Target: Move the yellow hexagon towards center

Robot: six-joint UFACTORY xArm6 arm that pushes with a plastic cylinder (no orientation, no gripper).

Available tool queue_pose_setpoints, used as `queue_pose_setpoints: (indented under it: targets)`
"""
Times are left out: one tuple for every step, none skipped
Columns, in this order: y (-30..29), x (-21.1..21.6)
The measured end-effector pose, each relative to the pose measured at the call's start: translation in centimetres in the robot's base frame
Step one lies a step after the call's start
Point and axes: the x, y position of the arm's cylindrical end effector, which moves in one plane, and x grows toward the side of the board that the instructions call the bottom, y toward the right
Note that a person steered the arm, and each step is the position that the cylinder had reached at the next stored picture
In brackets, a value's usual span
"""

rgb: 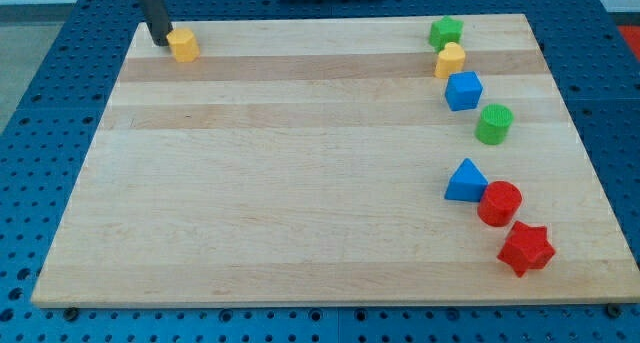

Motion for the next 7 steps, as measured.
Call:
queue_pose_setpoints:
  targets:
    - [1.8, 0.8]
    - [4.9, 0.8]
    - [7.1, 1.3]
    - [8.1, 2.9]
    - [9.3, 4.7]
    - [10.7, 6.5]
    - [12.4, 8.5]
